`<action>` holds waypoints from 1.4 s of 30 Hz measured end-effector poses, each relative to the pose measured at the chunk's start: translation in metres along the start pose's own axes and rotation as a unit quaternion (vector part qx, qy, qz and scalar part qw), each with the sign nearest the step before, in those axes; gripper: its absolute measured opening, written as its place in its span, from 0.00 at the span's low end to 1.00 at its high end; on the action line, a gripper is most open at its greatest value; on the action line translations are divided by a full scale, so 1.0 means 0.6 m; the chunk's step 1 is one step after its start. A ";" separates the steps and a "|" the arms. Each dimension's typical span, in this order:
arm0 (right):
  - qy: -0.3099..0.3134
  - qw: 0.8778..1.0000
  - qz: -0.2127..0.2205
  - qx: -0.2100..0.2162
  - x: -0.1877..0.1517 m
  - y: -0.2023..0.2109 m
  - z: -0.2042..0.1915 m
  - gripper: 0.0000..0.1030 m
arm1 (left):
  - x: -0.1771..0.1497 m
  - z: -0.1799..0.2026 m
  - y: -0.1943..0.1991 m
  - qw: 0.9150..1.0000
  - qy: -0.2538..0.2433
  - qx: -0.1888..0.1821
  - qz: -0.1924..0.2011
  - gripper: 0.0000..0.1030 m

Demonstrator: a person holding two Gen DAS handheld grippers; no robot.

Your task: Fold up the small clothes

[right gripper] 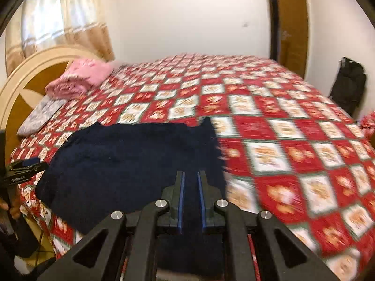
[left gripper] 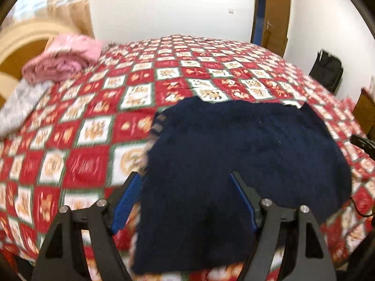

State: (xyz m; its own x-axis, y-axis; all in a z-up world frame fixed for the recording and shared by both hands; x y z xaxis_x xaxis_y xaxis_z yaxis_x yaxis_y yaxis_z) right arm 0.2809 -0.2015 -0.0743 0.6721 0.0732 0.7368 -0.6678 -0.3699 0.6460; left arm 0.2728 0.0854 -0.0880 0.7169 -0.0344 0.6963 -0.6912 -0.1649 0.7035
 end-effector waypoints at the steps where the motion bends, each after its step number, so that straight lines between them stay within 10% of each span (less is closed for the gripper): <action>1: 0.002 1.000 -0.010 -0.006 0.002 -0.024 -0.002 0.11 | 0.003 0.011 -0.013 1.000 -0.012 0.018 -0.001 0.77; 6: -0.020 0.995 -0.075 -0.069 -0.022 -0.129 0.030 0.11 | -0.003 0.042 -0.066 0.998 -0.030 0.044 -0.030 0.76; 24: -0.080 0.996 -0.006 -0.045 0.006 -0.107 0.028 0.14 | -0.010 0.039 -0.074 0.997 -0.010 0.068 -0.029 0.90; 27: -0.066 0.998 0.008 -0.004 -0.019 -0.064 -0.038 0.31 | -0.019 0.041 -0.058 0.997 -0.012 0.070 -0.024 0.90; 29: -0.046 0.999 0.010 0.014 -0.038 -0.049 -0.074 0.60 | -0.026 0.042 -0.045 0.997 -0.008 0.072 -0.019 0.90; 42: -0.089 0.994 -0.061 -0.007 -0.165 -0.049 -0.083 0.61 | -0.080 0.047 -0.013 0.995 -0.021 0.096 -0.014 0.90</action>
Point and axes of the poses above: each gripper's, at about its wrist camera, not at the fingertips, and y roughly against the way its jaws point, z to its right, x to its top, the point moved 8 cm from there along -y, roughly the way its jaws point, and after that the axes turned 10 degrees about x, right-handed, at the moved point
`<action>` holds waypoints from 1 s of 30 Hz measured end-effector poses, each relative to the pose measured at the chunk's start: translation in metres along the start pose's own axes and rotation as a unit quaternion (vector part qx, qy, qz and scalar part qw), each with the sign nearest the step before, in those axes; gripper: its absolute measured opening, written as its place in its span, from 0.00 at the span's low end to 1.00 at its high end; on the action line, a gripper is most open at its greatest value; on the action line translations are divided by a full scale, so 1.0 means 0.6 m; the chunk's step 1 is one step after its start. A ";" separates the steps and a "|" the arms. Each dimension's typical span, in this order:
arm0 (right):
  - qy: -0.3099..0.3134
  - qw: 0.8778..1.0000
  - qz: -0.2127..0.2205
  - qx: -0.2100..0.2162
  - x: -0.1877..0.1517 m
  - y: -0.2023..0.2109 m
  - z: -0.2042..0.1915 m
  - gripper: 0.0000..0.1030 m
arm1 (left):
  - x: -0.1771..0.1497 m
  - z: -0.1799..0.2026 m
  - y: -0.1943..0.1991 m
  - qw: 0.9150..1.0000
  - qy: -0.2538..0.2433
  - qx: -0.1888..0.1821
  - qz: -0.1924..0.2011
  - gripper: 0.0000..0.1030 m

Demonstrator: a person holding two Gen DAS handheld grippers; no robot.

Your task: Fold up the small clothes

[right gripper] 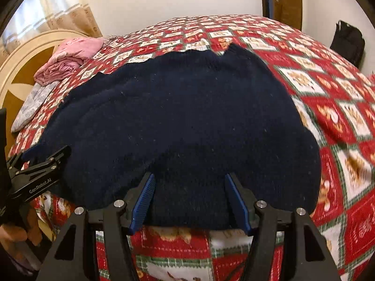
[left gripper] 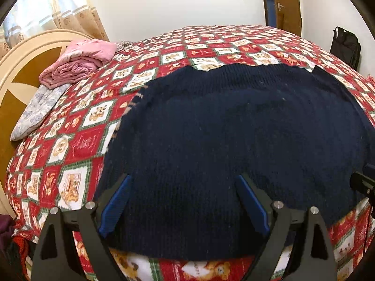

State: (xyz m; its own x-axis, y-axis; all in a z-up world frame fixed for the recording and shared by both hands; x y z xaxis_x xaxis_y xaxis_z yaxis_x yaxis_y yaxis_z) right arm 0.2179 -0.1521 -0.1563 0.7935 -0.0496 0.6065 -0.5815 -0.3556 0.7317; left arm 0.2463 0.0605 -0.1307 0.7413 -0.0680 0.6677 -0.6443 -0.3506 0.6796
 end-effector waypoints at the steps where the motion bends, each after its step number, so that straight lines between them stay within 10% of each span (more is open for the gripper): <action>1: -0.003 1.000 0.000 0.000 -0.003 0.004 0.000 0.61 | -0.002 0.000 0.005 1.000 0.001 -0.001 0.002 0.90; 21: 0.063 0.995 0.080 0.018 -0.002 0.091 -0.071 0.61 | -0.033 -0.024 0.040 0.999 0.021 -0.024 -0.001 0.90; 24: 0.072 0.995 0.067 0.026 -0.008 0.073 -0.086 0.38 | -0.034 -0.033 0.030 1.000 0.020 -0.010 -0.001 0.90; 30: 0.073 0.995 0.046 0.048 -0.008 0.059 -0.103 0.37 | -0.033 -0.044 0.015 1.000 0.022 0.007 0.000 0.90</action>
Point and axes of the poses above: each gripper's, at about its wrist camera, not at the fingertips, and y roughly against the way its jaws point, z to its right, x to its top, the point moved 8 cm from there along -y, roughly the way its jaws point, and after that the axes turned 10 degrees about x, right-handed, at the moved point
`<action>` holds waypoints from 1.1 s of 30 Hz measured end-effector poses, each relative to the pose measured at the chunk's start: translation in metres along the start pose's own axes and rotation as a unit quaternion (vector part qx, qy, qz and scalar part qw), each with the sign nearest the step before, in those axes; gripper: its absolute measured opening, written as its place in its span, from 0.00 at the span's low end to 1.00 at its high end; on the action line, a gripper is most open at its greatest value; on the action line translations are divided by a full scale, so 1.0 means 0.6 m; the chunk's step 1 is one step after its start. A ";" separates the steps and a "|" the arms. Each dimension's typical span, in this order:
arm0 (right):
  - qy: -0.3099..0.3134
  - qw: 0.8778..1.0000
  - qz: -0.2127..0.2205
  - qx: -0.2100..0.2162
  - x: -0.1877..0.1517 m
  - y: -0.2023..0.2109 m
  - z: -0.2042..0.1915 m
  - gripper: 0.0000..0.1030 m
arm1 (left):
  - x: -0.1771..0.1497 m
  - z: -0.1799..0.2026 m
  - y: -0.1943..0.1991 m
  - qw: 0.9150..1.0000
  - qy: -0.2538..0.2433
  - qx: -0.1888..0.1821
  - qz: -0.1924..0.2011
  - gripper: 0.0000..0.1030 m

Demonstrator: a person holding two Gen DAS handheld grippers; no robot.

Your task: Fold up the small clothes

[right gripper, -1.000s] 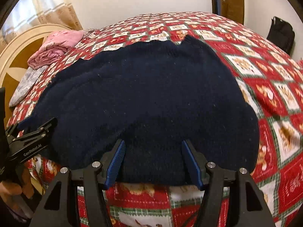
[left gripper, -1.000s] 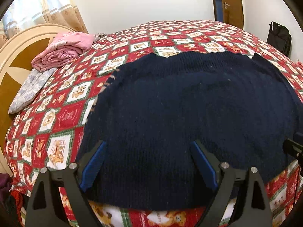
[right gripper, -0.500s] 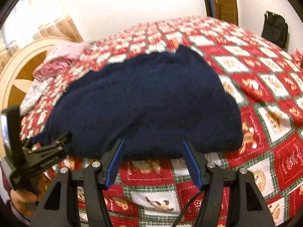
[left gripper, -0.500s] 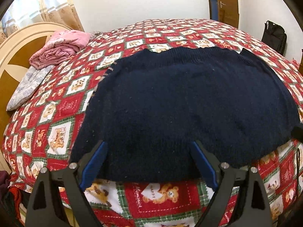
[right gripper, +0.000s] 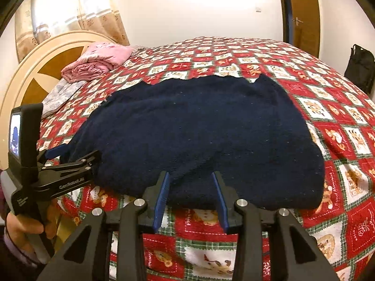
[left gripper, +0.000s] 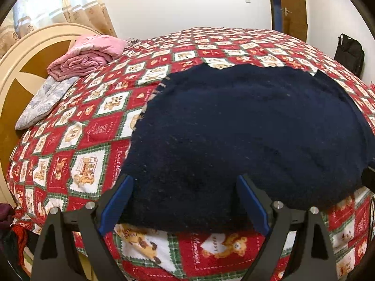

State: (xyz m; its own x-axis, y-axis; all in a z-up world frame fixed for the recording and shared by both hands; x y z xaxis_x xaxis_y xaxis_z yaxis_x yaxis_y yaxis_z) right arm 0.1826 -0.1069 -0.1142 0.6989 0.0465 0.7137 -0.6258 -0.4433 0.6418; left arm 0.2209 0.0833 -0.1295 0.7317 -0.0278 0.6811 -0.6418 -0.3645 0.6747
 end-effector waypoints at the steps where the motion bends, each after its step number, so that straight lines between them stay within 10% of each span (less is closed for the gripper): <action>1: -0.001 1.000 -0.003 0.002 0.001 0.000 -0.001 0.37 | 0.001 -0.003 -0.003 1.000 0.001 0.003 0.001 0.90; 9: 0.004 0.999 -0.020 0.027 0.039 -0.035 -0.018 0.49 | 0.015 -0.063 -0.005 0.994 0.092 -0.057 0.012 0.94; 16: 0.003 0.998 -0.043 0.047 0.017 -0.085 -0.045 0.50 | 0.002 -0.119 -0.052 0.987 0.153 -0.041 -0.022 0.95; 33: -0.017 0.997 -0.025 0.066 0.014 -0.087 -0.037 0.50 | -0.010 -0.070 -0.063 0.963 0.213 -0.145 -0.076 0.95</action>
Point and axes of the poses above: each gripper's, at about its wrist camera, not at the fingertips, and y roughly against the way its jaws point, z to its right, x to its top, the point moved 8 cm from there along -y, roughly the way its jaws point, and after that the axes turned 10 degrees about x, right-handed, at the moved point
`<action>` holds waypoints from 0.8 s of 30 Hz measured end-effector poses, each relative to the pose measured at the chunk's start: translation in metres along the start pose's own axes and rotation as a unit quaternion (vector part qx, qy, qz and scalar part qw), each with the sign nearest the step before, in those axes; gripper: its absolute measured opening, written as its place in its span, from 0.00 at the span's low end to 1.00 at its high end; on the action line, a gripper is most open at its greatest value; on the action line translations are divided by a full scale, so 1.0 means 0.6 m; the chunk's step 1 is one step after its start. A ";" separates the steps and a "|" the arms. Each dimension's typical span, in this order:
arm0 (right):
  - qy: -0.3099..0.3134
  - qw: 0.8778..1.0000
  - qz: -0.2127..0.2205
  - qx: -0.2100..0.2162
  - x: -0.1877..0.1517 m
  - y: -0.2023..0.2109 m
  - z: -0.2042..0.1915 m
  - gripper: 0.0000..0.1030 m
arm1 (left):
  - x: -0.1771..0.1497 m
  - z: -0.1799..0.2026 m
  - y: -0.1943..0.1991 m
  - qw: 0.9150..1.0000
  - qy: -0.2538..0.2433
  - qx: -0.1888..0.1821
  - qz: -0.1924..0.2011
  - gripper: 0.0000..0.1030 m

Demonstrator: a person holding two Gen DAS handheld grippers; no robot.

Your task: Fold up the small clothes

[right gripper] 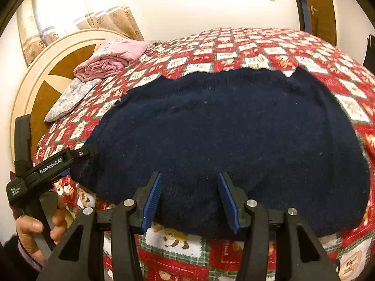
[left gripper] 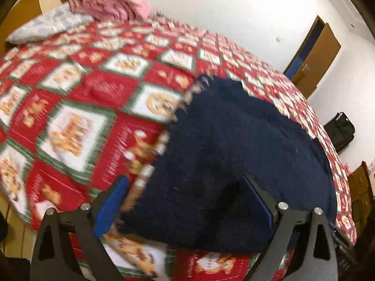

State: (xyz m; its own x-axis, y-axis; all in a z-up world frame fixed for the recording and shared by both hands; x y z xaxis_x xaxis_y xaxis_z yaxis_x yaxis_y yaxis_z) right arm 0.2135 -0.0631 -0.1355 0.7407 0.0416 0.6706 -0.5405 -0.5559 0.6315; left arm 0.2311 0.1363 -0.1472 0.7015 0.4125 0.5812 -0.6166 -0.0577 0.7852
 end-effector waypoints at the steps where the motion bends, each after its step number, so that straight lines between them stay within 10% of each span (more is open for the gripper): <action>1: -0.002 1.000 -0.002 -0.001 -0.003 -0.001 0.002 0.50 | -0.002 0.000 -0.010 1.000 0.004 0.001 -0.010 0.95; 6: -0.011 1.000 0.003 -0.007 -0.007 0.010 0.010 0.50 | 0.004 -0.009 -0.013 0.999 0.040 -0.029 -0.015 0.97; 24: -0.041 0.999 0.026 -0.005 -0.009 0.044 0.015 0.50 | 0.003 -0.014 0.007 0.999 0.036 -0.017 -0.007 0.43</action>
State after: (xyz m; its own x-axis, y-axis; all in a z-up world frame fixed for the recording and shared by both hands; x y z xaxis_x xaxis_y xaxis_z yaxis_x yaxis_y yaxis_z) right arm 0.1986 -0.0857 -0.1260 0.7414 -0.0556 0.6687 -0.5831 -0.5466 0.6011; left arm 0.2267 0.1443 -0.1444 0.6836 0.4772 0.5522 -0.6191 -0.0214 0.7850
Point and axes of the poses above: each gripper's, at about its wrist camera, not at the fingertips, and y roughly against the way its jaws point, z to its right, x to its top, the point moved 8 cm from there along -y, roughly the way its jaws point, and after that the axes turned 10 degrees about x, right-handed, at the moved point
